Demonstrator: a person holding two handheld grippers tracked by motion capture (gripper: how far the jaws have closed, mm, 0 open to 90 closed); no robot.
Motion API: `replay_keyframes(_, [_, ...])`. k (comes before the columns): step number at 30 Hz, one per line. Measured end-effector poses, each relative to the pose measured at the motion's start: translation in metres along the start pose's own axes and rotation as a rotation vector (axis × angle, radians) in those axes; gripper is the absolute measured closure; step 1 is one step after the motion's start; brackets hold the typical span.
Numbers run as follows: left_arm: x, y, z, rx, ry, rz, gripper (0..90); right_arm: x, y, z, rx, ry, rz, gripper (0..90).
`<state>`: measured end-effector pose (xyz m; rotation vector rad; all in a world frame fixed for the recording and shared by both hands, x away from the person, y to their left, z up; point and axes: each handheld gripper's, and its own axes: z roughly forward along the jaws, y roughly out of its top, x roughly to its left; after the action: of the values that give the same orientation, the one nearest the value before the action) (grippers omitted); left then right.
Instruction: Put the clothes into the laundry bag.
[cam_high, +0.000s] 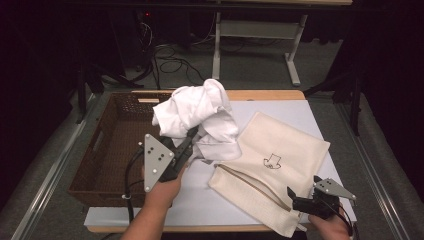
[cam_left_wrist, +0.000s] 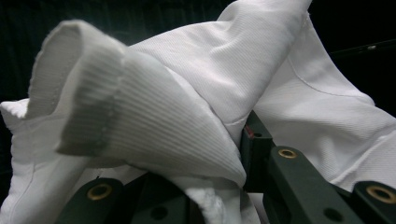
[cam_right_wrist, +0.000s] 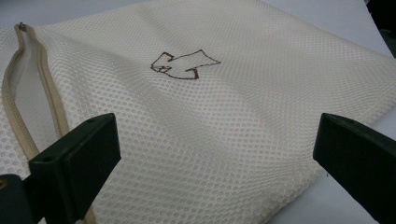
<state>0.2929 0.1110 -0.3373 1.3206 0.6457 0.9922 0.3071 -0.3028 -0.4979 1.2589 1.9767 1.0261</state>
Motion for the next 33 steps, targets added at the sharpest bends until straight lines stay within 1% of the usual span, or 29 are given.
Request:
replay_keyframes(2, [-0.010,-0.005,0.001,-0.001,-0.020,-0.009,75.8,0.000,0.000,-0.001,-0.004,0.000,-0.008,1.2])
replay_keyframes(4, [-0.018,-0.009,0.001,0.004,-0.039,-0.008,75.8,0.000,0.000,0.000,-0.005,0.000,-0.008,1.2])
replay_keyframes(6, [-0.024,-0.014,-0.001,0.007,-0.050,-0.002,75.8,-0.001,0.000,-0.001,-0.005,0.000,-0.008,1.2])
replay_keyframes(8, [-0.028,-0.017,-0.003,0.014,-0.056,-0.004,75.7,0.000,0.000,-0.001,-0.006,0.000,-0.007,1.2])
replay_keyframes(10, [-0.032,-0.020,-0.008,0.035,-0.066,0.016,75.7,-0.001,0.000,-0.001,-0.006,0.002,-0.007,1.2])
replay_keyframes(12, [-0.034,-0.022,-0.013,0.041,-0.070,0.023,75.7,0.000,0.000,0.000,-0.002,0.005,0.000,1.2])
replay_keyframes(13, [-0.035,-0.023,-0.016,0.046,-0.074,0.024,75.7,0.000,0.000,0.000,-0.002,0.005,-0.005,1.2])
replay_keyframes(15, [-0.036,-0.025,-0.022,0.052,-0.075,0.020,75.6,0.000,0.001,-0.001,-0.007,0.003,-0.007,1.2])
replay_keyframes(17, [-0.036,-0.029,-0.028,0.068,-0.076,0.008,75.6,0.000,0.001,-0.001,-0.009,0.002,-0.008,1.2])
replay_keyframes(21, [-0.039,-0.041,-0.039,0.113,-0.084,0.018,75.5,0.001,0.001,-0.001,-0.017,0.008,-0.009,1.2])
replay_keyframes(24, [-0.041,-0.052,-0.042,0.126,-0.093,0.022,75.4,0.001,0.002,-0.002,-0.023,0.012,-0.014,1.2])
replay_keyframes(25, [-0.041,-0.057,-0.043,0.123,-0.089,0.031,75.4,0.001,0.002,-0.002,-0.024,0.015,-0.010,1.2])
replay_keyframes(28, [-0.042,-0.071,-0.045,0.118,-0.090,0.024,75.3,0.002,0.002,-0.002,-0.033,0.032,-0.002,1.2])
replay_keyframes(31, [-0.042,-0.075,-0.045,0.139,-0.098,0.022,74.7,0.004,0.002,-0.001,-0.047,0.029,0.001,1.2])
replay_keyframes(33, [-0.043,-0.077,-0.047,0.130,-0.103,0.012,74.7,0.005,0.002,0.000,-0.047,0.029,0.003,1.2])
